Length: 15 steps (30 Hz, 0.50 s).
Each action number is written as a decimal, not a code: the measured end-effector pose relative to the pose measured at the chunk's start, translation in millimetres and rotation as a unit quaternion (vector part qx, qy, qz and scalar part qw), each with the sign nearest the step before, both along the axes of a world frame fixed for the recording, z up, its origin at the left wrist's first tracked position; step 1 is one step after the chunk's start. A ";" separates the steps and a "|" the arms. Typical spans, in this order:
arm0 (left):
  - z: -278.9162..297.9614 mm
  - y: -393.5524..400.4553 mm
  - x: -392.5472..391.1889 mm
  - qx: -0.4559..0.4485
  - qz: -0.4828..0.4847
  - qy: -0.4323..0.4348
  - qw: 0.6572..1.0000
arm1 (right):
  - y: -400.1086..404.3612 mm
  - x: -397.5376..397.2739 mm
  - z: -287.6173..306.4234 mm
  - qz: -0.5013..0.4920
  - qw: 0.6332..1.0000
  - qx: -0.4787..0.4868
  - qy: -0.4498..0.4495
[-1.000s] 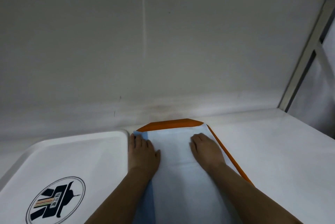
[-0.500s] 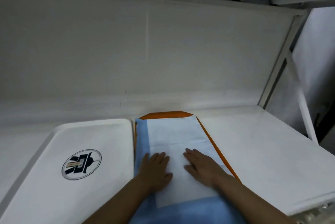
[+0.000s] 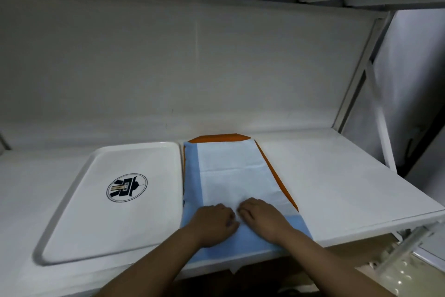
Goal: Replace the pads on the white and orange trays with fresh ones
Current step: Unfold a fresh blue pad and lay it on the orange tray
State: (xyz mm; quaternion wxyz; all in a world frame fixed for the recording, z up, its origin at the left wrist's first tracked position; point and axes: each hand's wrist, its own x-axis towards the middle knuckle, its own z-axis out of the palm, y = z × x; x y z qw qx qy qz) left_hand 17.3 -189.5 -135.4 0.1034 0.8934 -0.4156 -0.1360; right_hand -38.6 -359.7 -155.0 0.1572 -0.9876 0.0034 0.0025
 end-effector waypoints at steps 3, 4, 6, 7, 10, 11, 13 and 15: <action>-3.8 1.1 -18.9 -0.044 -0.024 -0.028 0.998 | 4.1 -20.4 3.5 0.031 0.998 0.013 -0.053; -5.8 3.4 -24.3 -0.047 -0.030 -0.044 0.997 | 3.6 -29.0 4.7 0.044 0.997 0.025 -0.058; -15.2 8.8 -29.9 -0.028 -0.047 -0.116 0.992 | -0.6 -42.8 6.4 0.073 0.997 -0.006 -0.035; -20.5 11.3 -32.4 -0.015 -0.059 -0.147 0.987 | -4.3 -47.9 7.3 0.085 0.995 -0.044 -0.020; -30.9 15.8 -38.8 -0.037 -0.072 -0.179 0.981 | -17.4 -54.7 3.9 0.113 0.988 -0.102 -0.026; -34.6 16.0 -39.1 -0.043 -0.083 -0.185 0.978 | -22.0 -56.4 1.4 0.121 0.985 -0.120 -0.031; -38.6 15.4 -41.3 -0.033 -0.095 -0.194 0.976 | -29.8 -60.1 -3.4 0.136 0.975 -0.168 -0.044; -40.2 13.6 -44.2 -0.011 -0.097 -0.204 0.974 | -33.0 -62.4 -7.1 0.142 0.969 -0.193 -0.055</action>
